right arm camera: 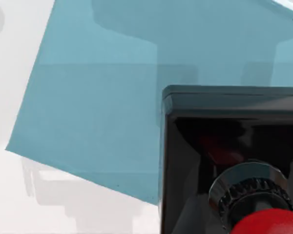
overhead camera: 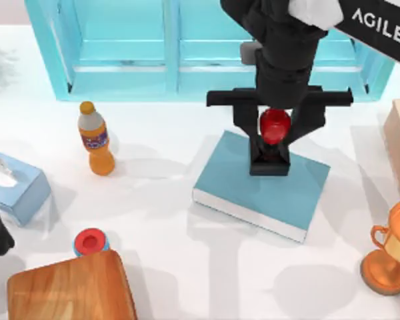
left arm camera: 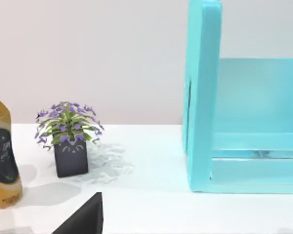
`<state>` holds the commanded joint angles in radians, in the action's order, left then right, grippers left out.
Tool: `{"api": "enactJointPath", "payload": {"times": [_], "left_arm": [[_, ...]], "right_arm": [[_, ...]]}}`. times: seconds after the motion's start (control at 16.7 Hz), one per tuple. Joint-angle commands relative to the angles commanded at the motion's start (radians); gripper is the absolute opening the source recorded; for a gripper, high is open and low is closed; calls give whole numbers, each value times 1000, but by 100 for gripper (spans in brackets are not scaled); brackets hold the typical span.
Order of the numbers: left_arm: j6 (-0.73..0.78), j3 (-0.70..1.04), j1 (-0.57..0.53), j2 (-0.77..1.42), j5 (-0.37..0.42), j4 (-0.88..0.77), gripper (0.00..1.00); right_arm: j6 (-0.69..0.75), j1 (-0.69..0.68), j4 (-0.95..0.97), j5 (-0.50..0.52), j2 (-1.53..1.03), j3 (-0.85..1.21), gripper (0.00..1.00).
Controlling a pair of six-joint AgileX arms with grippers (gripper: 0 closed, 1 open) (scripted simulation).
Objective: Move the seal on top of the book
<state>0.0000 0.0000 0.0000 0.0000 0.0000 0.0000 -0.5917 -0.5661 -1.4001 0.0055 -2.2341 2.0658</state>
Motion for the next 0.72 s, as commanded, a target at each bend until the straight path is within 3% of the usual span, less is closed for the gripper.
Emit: {"api": "enactJointPath", "payload": {"times": [0.36,0.72], "left_arm": [[0,0,0,0,0,0,100],[0,0,0,0,0,0,100]], "right_arm": [[0,0,0,0,0,0,98],[0,0,0,0,0,0,100]]}}
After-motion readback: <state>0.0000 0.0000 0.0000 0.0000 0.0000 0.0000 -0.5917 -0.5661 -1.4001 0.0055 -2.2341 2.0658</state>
